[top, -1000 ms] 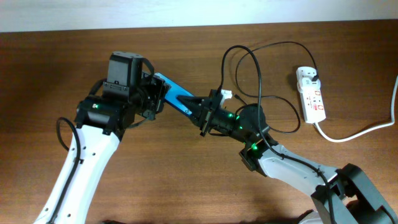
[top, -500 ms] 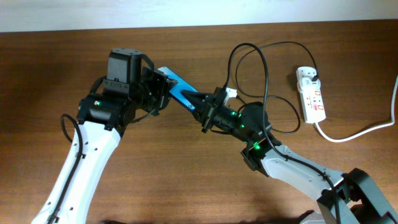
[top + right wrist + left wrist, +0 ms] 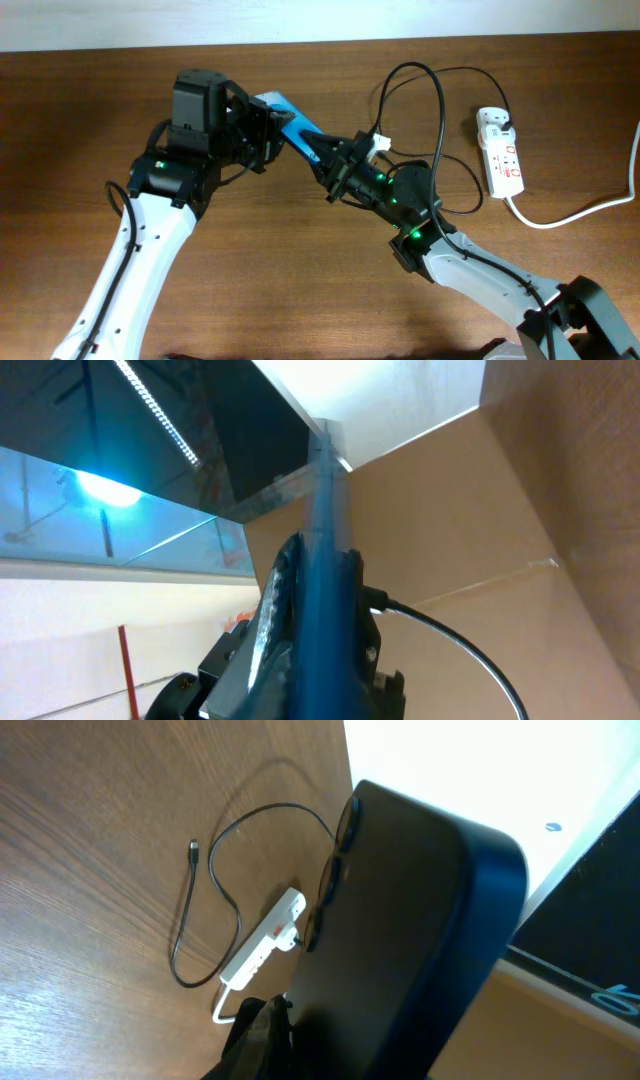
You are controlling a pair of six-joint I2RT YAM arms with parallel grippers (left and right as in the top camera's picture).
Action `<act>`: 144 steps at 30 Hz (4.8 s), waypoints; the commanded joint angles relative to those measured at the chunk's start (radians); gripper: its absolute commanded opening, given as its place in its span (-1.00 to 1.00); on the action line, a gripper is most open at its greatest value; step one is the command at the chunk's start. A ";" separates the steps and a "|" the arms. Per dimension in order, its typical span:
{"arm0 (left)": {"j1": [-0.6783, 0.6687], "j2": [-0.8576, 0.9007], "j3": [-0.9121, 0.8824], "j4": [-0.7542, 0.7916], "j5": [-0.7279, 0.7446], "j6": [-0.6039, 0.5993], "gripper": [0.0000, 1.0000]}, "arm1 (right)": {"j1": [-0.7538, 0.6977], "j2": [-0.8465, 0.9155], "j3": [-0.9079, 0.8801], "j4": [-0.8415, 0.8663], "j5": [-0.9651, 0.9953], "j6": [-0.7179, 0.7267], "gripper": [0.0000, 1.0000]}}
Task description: Plug charger to phone and switch on socket
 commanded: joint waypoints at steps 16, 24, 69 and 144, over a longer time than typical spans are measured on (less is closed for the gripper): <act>0.113 -0.025 0.035 0.012 0.154 0.595 -1.00 | 0.046 0.050 -0.025 -0.201 -0.089 -0.205 0.97; 0.257 -0.025 0.035 -0.148 0.154 1.148 -1.00 | 0.045 0.050 -0.025 -0.447 0.074 -0.738 0.97; 0.154 -0.024 -0.261 -0.274 0.168 1.164 -1.00 | -0.391 0.519 0.627 -1.430 0.096 -2.321 0.33; 0.217 0.224 -0.260 0.417 0.607 0.485 -1.00 | -0.200 0.243 0.753 -1.808 -0.609 -1.952 -0.91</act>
